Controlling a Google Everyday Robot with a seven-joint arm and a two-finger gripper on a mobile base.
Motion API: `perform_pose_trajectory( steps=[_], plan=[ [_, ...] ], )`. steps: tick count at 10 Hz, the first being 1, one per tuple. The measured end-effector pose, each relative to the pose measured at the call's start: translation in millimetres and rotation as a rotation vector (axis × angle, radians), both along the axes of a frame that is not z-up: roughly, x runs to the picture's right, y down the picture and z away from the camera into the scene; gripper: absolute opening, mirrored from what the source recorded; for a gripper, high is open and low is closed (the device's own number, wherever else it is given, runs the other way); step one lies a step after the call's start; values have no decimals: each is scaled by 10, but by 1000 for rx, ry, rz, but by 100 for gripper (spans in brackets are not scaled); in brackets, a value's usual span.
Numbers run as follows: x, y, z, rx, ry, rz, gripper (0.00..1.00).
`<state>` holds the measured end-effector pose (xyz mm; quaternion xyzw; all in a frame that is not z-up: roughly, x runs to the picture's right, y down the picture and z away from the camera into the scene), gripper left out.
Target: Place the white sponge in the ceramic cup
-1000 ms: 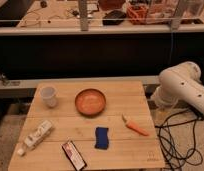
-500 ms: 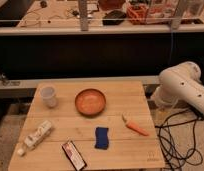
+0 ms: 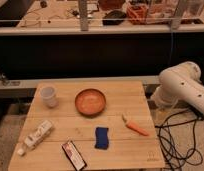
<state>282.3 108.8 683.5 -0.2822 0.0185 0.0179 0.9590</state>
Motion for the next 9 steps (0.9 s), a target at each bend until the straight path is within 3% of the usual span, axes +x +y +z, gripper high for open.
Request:
perform_pose_trajectory(
  steps=[4,9],
  plan=[
    [-591,97,0,-17,-78,-82,80],
    [-983,255,93,-33,-162,-187,80]
  ],
)
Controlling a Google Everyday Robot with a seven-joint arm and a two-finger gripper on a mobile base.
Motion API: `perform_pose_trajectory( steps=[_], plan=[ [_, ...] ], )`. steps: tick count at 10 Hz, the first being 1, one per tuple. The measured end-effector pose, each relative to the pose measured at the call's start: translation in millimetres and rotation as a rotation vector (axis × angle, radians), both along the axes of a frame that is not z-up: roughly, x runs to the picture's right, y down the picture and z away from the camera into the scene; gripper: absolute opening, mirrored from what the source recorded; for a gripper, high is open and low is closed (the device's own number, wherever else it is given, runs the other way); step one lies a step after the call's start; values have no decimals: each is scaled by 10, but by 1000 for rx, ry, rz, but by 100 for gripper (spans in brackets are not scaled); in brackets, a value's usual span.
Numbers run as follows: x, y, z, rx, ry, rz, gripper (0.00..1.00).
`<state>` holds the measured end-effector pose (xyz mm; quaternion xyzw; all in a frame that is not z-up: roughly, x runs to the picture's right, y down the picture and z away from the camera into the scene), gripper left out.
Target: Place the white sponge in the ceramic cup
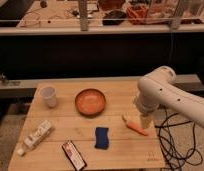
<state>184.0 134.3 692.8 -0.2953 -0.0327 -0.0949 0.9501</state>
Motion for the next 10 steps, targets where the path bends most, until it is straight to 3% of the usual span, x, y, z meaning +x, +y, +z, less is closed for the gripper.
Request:
perform_pose_trajectory(
  steps=[4,10],
  plan=[
    [-227,194,140,-13,-71,-93,80],
    [-494,357,249,-28,-135,-168,80]
  ],
)
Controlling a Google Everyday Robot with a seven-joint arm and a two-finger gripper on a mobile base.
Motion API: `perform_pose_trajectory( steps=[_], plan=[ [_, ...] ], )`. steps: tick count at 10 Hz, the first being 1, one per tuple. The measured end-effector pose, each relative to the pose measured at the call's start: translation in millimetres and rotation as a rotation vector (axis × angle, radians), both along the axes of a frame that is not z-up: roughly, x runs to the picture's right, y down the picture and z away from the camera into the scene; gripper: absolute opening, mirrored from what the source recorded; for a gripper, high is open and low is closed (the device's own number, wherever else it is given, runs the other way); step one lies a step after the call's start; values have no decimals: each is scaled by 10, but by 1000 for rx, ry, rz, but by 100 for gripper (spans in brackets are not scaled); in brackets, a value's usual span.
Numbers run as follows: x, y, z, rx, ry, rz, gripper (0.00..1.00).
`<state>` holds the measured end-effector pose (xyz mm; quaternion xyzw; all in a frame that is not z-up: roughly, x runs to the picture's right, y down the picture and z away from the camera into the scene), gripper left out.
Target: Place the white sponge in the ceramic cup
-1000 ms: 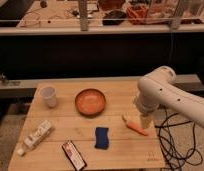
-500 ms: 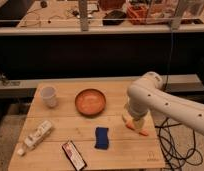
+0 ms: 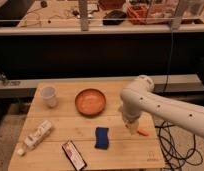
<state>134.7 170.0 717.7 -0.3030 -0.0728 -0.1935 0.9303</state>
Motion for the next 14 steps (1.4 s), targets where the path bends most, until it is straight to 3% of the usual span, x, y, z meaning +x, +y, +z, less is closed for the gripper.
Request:
perform_pose_trajectory(
  steps=[14],
  plan=[
    [-593,465,362,-20,-170,-168,80]
  ],
)
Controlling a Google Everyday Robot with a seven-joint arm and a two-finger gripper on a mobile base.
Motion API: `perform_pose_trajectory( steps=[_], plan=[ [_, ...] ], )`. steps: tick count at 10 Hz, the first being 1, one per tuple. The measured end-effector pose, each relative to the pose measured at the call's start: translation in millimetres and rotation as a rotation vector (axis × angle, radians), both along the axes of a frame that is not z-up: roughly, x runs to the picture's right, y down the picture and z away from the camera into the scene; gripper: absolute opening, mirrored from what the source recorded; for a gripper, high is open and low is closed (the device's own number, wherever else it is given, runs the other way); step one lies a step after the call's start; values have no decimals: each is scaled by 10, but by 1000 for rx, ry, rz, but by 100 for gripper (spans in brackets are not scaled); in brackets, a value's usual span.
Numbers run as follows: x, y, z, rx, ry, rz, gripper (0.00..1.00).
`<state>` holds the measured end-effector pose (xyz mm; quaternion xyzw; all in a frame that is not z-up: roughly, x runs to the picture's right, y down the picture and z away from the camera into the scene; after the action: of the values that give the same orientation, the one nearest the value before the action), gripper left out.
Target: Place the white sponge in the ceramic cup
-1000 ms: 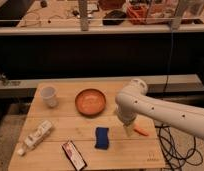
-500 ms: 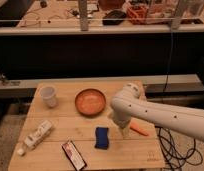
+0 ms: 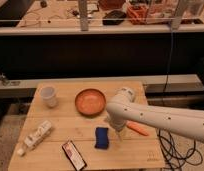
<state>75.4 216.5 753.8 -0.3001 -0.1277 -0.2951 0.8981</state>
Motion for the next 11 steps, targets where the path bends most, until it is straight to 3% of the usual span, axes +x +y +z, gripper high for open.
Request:
perform_pose_trajectory(
  steps=[11],
  plan=[
    [-205,252,346,-19,-115,-95,80]
  ],
)
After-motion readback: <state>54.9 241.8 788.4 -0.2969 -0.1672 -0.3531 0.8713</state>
